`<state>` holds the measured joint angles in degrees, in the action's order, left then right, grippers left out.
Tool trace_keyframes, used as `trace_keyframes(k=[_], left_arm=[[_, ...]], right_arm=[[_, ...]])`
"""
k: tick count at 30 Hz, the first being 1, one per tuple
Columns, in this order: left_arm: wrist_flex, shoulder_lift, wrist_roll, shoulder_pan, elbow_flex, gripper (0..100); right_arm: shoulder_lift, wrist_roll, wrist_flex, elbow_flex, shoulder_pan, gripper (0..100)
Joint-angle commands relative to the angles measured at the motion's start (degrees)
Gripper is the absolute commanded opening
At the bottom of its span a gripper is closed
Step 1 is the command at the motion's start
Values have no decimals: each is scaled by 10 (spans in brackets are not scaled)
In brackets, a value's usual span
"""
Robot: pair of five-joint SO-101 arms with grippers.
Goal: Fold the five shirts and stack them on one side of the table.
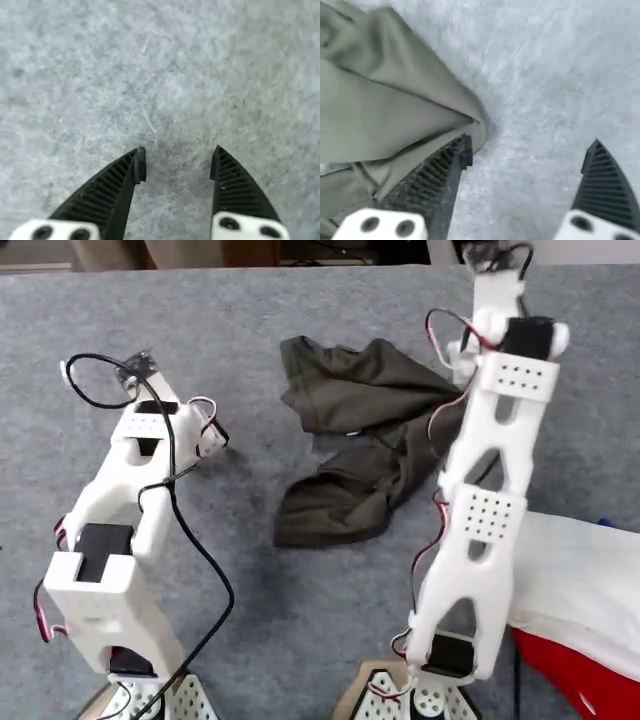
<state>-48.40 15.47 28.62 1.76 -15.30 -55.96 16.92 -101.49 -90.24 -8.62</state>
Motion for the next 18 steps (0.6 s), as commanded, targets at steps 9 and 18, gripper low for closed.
trace_keyframes(k=[9,18], left_arm=[[9,-7,43,143,39,214],[4,-7,40,333,98,214]], right_arm=[[418,131,0,581,233,339],[582,201,79,929,406,339]])
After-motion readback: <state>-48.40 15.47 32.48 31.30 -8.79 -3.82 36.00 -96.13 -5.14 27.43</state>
